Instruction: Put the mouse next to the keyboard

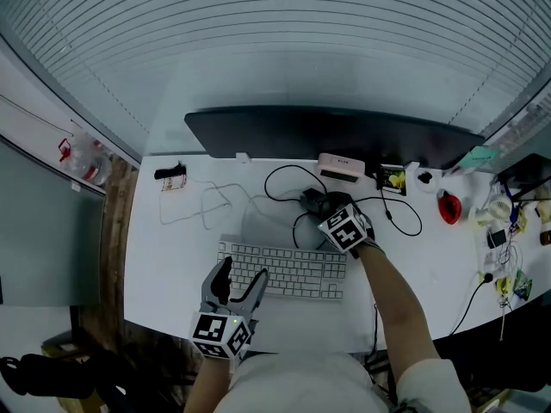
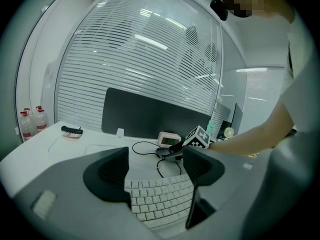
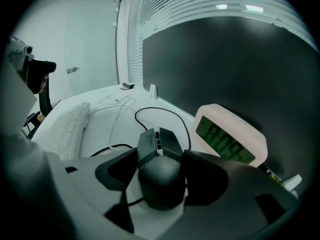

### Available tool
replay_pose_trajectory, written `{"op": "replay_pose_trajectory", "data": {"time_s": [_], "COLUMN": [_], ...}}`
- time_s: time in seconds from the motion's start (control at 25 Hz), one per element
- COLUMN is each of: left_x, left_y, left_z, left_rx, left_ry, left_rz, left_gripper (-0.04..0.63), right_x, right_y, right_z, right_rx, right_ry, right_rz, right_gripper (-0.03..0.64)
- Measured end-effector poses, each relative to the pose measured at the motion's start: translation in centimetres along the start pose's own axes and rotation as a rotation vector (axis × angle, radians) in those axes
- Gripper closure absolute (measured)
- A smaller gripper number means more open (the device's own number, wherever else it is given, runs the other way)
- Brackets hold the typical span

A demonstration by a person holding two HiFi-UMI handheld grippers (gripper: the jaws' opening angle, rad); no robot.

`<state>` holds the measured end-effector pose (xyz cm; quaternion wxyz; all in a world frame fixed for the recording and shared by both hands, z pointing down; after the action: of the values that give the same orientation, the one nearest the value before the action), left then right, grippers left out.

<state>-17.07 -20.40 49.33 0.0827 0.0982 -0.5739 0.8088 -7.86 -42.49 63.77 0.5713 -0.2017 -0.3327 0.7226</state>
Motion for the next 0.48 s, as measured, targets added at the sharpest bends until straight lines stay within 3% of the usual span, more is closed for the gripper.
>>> {"op": "replay_pose_trajectory", "data": {"time_s": [0.48], "left_x": [0.2], "left_y": [0.7], "left_z": [-1.5], "left_rx": [-0.029], "left_ry": [-0.014], "left_rz": [0.013], "left_gripper": [0.264], "right_x": [2.0], "right_y": [1.0], "right_z": [-1.9], "right_rx": [-0.014], "right_ry": [-0.061], "right_rz": [-0.027], "right_gripper": [0.327]}}
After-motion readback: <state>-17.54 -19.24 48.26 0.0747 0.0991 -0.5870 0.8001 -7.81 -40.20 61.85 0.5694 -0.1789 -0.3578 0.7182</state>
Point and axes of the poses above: the fingertips, and each gripper's own axes: z forward along the fingers, x to its left, y out of its top, the point moved 2 cm from there along -z, backward along the fingers, and after that the axes turned 3 degrees about -x, right-handed, at the moved point
